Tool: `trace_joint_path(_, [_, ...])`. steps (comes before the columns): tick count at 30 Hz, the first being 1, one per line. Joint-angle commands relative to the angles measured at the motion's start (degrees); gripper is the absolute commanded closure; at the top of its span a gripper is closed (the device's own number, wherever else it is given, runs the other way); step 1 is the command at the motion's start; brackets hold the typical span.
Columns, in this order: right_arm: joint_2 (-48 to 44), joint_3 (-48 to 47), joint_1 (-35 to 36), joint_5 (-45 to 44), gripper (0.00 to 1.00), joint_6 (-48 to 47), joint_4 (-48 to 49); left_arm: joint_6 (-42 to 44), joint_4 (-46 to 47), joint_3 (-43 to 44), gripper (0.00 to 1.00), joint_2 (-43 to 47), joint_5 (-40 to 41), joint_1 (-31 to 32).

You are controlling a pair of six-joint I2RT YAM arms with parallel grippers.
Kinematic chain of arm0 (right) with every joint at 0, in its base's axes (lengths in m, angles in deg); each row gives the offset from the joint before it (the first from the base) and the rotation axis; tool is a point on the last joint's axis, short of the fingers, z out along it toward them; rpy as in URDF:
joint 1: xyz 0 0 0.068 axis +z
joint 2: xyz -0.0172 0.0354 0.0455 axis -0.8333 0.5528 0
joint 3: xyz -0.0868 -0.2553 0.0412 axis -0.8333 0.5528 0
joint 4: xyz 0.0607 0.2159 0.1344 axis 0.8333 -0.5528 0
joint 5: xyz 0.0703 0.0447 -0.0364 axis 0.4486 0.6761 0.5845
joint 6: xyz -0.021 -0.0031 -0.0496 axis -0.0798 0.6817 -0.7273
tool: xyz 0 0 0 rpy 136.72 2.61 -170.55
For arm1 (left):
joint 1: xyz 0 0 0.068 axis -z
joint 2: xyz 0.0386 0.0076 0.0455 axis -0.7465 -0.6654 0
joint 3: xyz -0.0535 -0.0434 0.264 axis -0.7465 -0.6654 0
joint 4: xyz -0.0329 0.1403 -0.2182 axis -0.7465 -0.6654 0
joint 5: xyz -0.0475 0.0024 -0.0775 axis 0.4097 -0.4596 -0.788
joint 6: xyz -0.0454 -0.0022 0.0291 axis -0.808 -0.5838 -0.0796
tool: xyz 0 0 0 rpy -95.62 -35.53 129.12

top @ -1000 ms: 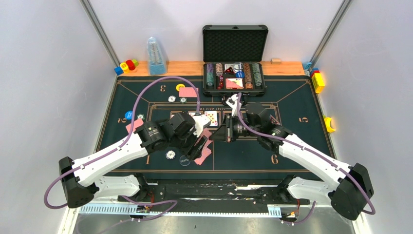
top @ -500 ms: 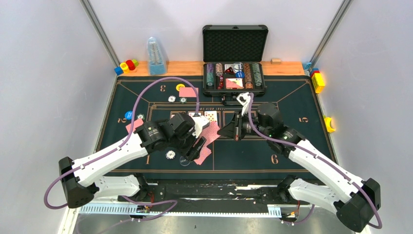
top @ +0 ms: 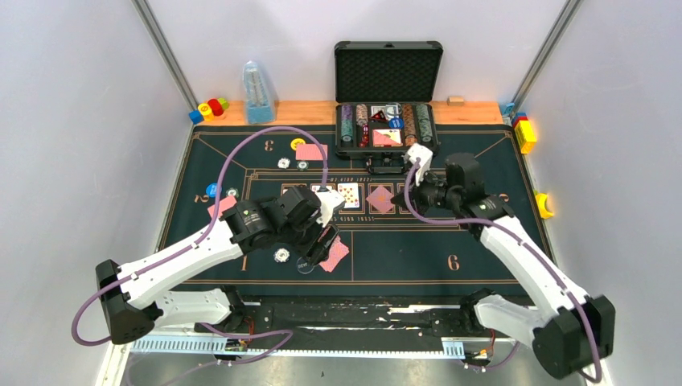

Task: Distribute texas hold em gaming equipment

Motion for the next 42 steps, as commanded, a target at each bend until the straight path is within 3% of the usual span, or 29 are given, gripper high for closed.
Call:
trace_joint_path(1, [8.0,-4.6,-2.1,8.6,1.0,-32.2,-11.1,0.3,0.4,0.6,1.0,1.5,0.1,0.0])
trace_joint_path(4, [15.7,-13.8,-2.4,9.3,1.0,-41.3,-24.2,0.3,0.3,0.6,1.0,1.5,0.7,0.0])
trace_joint_path(8, [23.8,-18.0,-2.8,5.8,1.0,-46.1,-27.9,0.4,0.3,0.6,1.0,1.5,1.2,0.0])
trace_joint_path(18, [47.1,-36.4,-7.2,6.9,1.0,-59.7,-43.8,0.5,0.2,0.8,1.0,1.6,1.3,0.0])
trace_joint_path(27, [62.7,-50.2,-8.3,3.6,1.0,-61.5,-45.1,0.7,-0.1,0.9,1.0,0.6,3.2,0.0])
trace_joint_path(42, [71.0,-57.2,-9.6,4.7,1.0,-56.3,-39.9,0.8,-0.4,1.1,1.0,-1.3,4.5,0.0])
